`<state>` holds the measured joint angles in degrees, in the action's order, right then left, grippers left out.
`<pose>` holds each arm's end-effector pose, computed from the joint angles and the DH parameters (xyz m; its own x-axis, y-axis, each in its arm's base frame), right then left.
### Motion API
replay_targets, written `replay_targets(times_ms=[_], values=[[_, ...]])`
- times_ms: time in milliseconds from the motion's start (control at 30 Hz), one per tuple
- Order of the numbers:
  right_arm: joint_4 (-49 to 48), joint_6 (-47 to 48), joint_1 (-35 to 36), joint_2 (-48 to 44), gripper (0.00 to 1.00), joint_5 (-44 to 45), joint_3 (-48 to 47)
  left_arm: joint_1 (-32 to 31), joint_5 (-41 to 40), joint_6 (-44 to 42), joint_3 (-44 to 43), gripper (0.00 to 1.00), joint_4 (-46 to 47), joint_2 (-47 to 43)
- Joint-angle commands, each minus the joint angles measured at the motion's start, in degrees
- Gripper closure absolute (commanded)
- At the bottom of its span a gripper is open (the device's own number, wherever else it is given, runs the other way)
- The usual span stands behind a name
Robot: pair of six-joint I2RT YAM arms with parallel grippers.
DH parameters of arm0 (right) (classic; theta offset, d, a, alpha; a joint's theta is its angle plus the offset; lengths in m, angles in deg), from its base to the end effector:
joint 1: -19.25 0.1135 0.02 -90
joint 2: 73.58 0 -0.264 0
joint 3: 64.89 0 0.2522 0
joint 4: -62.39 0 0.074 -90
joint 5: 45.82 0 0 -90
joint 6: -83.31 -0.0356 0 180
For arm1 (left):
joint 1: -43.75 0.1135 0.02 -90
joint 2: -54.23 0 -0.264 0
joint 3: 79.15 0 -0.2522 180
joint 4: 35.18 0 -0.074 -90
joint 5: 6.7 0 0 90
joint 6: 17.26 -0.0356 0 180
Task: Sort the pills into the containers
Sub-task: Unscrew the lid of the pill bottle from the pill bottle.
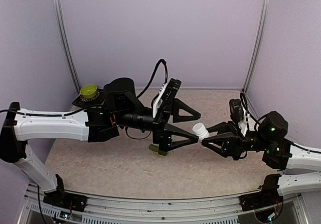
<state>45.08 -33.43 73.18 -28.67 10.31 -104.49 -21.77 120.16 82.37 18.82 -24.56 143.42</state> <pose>0.0931 0.1616 0.2981 -0.3371 0.1718 -0.9257 -0.9411 -0.0325 0.3366 0.1334 -0.3445 0.3522 -0.1387 -0.0185 -0.9902 0.9667 -0.2196 -0.1313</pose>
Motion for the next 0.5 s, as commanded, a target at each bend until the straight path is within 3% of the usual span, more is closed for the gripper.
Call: replay_targets(times_ms=[0, 467], values=[[-5.99, -4.0, -0.2, 0.77, 1.0, -4.47, 0.47, 2.42, 9.06, -3.66, 1.56, 0.07, 1.53, -1.04], [-10.61, -7.27, -0.21, 4.53, 1.0, -7.27, 0.63, 2.94, 12.18, -4.59, 1.06, 0.32, 2.48, 0.24]])
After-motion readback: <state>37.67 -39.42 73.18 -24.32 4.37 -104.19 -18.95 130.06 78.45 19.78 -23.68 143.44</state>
